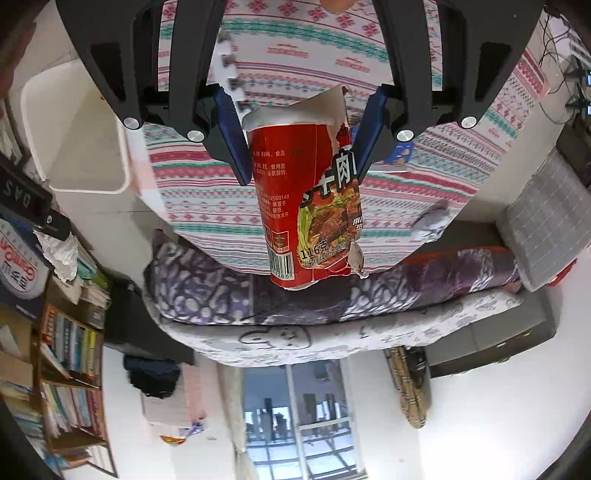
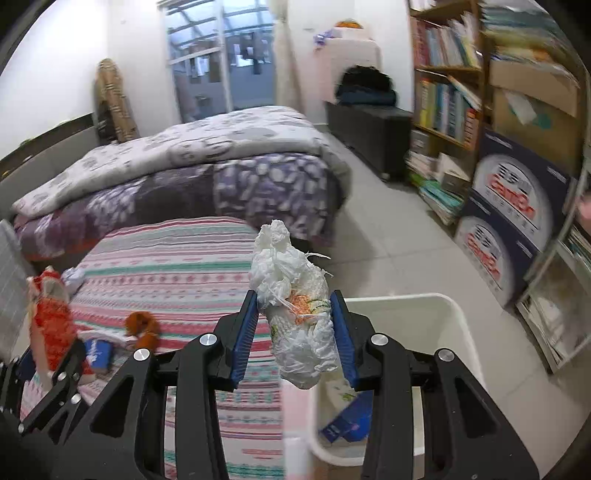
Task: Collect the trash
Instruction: 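Carry the tissue and red snack bag over the bin and release the tissue, then open the left tool over the white bin to drop the red snack bag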
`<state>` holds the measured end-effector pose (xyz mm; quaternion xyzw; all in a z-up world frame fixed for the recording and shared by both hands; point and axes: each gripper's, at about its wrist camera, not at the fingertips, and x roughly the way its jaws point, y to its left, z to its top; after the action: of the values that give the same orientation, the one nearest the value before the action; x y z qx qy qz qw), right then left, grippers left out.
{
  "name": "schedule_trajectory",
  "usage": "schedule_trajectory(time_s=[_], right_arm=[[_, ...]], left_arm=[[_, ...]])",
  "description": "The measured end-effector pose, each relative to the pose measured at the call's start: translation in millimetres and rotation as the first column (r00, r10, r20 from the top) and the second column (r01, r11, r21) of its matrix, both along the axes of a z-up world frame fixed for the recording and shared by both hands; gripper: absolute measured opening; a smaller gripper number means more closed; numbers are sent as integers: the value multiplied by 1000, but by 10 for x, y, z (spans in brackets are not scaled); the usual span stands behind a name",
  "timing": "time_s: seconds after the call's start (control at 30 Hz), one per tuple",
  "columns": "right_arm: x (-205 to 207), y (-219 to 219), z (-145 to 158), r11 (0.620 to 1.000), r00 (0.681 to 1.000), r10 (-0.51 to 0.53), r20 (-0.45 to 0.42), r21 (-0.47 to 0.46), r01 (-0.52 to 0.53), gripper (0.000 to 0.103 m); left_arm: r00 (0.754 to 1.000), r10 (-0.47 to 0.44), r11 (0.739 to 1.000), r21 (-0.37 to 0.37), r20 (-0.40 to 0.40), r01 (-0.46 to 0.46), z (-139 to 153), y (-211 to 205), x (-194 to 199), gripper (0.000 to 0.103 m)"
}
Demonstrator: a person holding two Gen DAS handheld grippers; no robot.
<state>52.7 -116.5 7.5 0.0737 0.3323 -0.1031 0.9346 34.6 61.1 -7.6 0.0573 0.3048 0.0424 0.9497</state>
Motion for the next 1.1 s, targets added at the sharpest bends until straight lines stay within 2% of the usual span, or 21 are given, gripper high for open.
schedule_trajectory(time_s=[0.13,0.2,0.4,0.7,1.0,1.03,1.1], right_arm=[[-18,-299,-62,995,994,-101,-40,10,101,43],[-51,-468,-76,988,987,-151,-46,28,152,57],[-183,-868,-33,961,964,-265,-27,79,266,76],[-403,-1347,37,905,920,-391,-9,179,386,90],[-664,-1779,135,831,866,-500,25,296,471,92],[-684,-1814,147,825,861,-507,28,306,476,92],[-725,-1888,165,810,850,-526,36,327,487,92]], left_arm=[[998,-61,998,11,-1,61,7,-200,-40,54],[996,-91,996,16,-2,91,18,-303,-51,54],[986,-167,986,25,-7,167,27,-594,-81,54],[958,-281,959,8,-51,282,21,-1207,-60,55],[897,-426,904,-18,-120,427,-2,-1947,-52,56],[886,-445,895,-28,-132,445,-4,-2039,-37,57],[857,-483,874,-38,-177,485,-29,-2233,13,67]])
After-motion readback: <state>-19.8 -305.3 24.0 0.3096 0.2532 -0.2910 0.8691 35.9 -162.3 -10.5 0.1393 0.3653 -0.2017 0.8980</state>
